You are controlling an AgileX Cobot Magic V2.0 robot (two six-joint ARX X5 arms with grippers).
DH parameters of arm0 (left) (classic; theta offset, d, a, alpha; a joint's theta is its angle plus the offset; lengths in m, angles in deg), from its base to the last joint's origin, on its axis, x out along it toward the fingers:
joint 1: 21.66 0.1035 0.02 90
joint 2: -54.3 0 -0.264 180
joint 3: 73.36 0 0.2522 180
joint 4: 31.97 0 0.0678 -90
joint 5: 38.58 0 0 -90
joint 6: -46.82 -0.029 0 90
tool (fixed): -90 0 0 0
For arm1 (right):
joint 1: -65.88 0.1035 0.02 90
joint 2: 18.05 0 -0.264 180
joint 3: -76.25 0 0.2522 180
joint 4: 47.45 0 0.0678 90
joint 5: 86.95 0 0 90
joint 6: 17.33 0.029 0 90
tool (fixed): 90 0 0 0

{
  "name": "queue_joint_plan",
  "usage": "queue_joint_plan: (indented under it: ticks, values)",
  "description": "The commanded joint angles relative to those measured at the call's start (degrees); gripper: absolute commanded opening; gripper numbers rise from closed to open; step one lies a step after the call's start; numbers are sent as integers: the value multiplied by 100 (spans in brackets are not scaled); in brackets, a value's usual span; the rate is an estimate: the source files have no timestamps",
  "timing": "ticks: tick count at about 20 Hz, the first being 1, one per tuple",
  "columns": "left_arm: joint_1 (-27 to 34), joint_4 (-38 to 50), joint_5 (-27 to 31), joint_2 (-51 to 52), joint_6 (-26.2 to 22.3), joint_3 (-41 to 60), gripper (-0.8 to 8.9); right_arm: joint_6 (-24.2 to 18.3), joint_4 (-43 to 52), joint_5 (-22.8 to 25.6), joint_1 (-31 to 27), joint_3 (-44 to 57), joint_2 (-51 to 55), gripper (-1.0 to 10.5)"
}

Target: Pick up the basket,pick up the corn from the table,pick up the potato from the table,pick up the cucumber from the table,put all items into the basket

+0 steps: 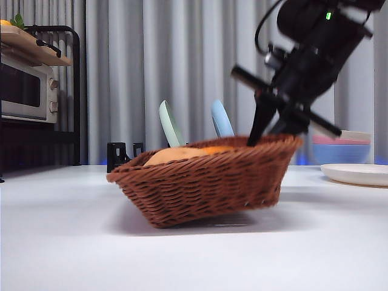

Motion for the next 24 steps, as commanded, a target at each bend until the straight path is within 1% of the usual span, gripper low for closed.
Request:
queue_joint_plan:
  ticks: [1, 2, 3, 4, 5, 6, 7, 8, 11, 13, 14, 16, 17, 19, 20, 21, 23, 24]
  values:
    - [-20, -87, 22, -24, -155, -13, 602, 74, 68, -42, 4, -35, -149, -12]
    - [-17, -184, 42, -24, -245, -13, 601, 42, 7, -33, 4, -35, -162, -1]
    - [-4, -328, 66, -24, -332, -13, 601, 2, -39, -7, 4, -35, -162, 58]
    - [31, -446, 63, -24, -444, -13, 601, 0, -74, 44, 4, -35, -153, 162]
    - [66, -581, 98, -24, -570, -13, 601, -37, -181, 227, -24, -35, -101, 336]
    - [87, -706, 166, -24, -660, -13, 600, -90, -251, 328, -72, -35, -52, 480]
    - [105, -918, 212, -24, -782, -13, 594, -221, -356, 455, -127, -35, 46, 583]
    - [133, -1154, 232, -24, -883, -13, 594, -310, -446, 538, -170, -35, 144, 595]
    - [323, -1930, 643, -24, -1019, -11, 580, -634, -767, 555, -358, -35, 691, 594]
    - [498, -2124, 778, -24, -1027, 22, 426, -953, -920, 555, -404, -35, 1209, 592]
    - [592, -2190, 778, -24, -1029, 22, 374, -1121, -1005, 557, -404, -35, 1460, 578]
    - [804, -2271, 774, -20, -1032, 22, 299, -1545, -1167, 555, -402, -35, 2013, 446]
    - [855, -2293, 767, -7, -1043, 22, 264, -1690, -1213, 553, -402, -35, 2197, 377]
    - [894, -2352, 743, 17, -1102, 22, 127, -1888, -1303, 553, -396, -35, 2518, 230]
    - [894, -2391, 728, 59, -1143, 22, 30, -1952, -1360, 555, -398, -35, 2682, 143]
    - [892, -2400, 680, 101, -1156, 22, -21, -2009, -1405, 553, -398, -35, 2826, 66]
    - [892, -2363, 551, 240, -1169, 24, -9, -2096, -1499, 555, -398, -35, 3082, -20]
    - [885, -2299, 496, 323, -1169, 26, -9, -2157, -1532, 555, -398, -35, 3180, -16]
